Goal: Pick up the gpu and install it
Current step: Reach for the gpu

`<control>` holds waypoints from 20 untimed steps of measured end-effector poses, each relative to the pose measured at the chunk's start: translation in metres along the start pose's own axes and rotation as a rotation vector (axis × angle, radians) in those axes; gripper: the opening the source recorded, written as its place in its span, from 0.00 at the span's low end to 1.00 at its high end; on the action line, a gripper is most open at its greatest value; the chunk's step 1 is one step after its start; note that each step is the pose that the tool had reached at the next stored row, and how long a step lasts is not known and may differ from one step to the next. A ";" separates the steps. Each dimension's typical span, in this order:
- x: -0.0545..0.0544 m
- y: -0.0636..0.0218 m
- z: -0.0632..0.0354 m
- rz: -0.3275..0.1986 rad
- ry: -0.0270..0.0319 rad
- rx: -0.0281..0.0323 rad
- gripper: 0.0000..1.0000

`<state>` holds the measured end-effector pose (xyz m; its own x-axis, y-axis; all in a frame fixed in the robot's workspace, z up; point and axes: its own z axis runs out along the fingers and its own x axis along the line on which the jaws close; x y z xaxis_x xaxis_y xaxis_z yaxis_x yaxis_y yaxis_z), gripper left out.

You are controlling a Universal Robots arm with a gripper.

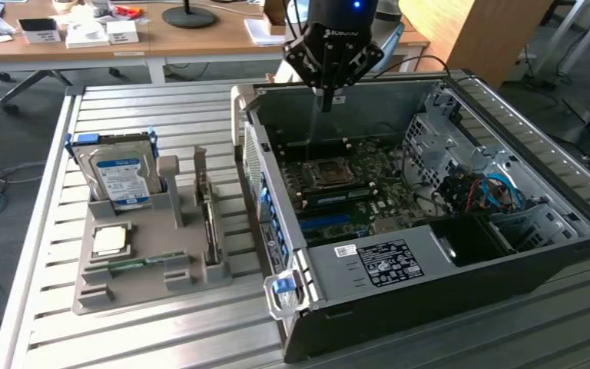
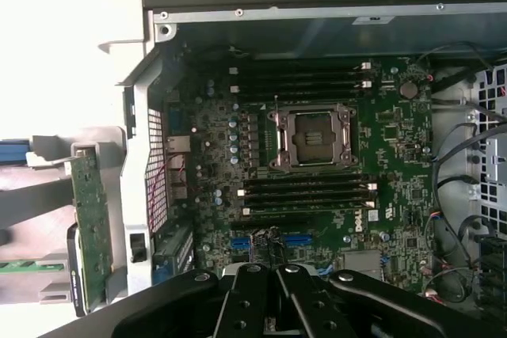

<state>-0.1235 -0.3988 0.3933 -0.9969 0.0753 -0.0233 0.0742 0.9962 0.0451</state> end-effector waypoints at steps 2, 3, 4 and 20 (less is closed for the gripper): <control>0.001 -0.0001 0.0000 0.000 0.0000 0.0000 0.11; 0.002 -0.0001 -0.0001 0.000 0.0000 0.0000 0.11; 0.002 -0.0002 -0.0001 0.000 0.0000 0.0001 0.11; 0.019 -0.0014 -0.0005 0.000 0.0000 0.0000 0.11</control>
<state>-0.1426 -0.3988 0.3933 -0.9969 0.0754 -0.0233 0.0742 0.9962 0.0451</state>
